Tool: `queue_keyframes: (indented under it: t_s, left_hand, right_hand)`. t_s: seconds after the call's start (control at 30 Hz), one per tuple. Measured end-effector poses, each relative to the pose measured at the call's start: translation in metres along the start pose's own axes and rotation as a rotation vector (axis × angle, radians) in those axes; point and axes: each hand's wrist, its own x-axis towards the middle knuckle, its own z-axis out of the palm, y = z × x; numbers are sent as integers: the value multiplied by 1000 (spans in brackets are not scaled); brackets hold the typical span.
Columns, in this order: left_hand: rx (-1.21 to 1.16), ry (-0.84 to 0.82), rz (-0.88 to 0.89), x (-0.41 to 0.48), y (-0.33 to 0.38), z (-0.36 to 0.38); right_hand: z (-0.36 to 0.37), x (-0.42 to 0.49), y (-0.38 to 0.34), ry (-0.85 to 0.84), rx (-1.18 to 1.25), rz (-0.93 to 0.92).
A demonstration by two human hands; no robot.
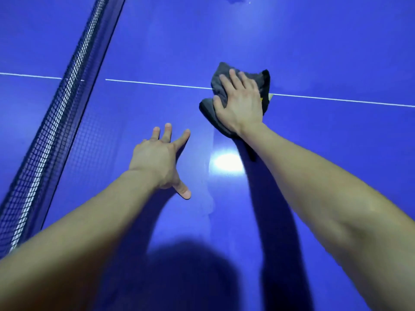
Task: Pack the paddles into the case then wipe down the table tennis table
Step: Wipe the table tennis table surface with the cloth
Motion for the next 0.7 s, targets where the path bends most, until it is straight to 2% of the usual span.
queue_keyframes:
  t_s: [0.1, 0.23, 0.33, 0.43, 0.53, 0.6, 0.7]
  left_hand:
    - [-11, 0, -3, 1, -1, 0]
    - [-37, -11, -16, -1, 1, -3]
    - [-54, -9, -22, -2, 3, -1]
    - [-58, -6, -18, -1, -1, 1]
    - [-72, 8, -41, 2, -4, 6]
    - [-93, 1, -49, 2, -4, 6]
    - [-109, -11, -55, 0, 0, 4]
  right_hand:
    - [-18, -84, -20, 19, 95, -74]
    - [-49, -221, -38, -142, 142, -338]
    - [-47, -198, -9, -167, 85, -468]
    - [-26, -91, -1, -60, 41, -282]
    - [-8, -14, -12, -65, 1, -100]
    - [-2, -9, -19, -29, 10, -62]
    - [-18, -85, -32, 12, 76, -49]
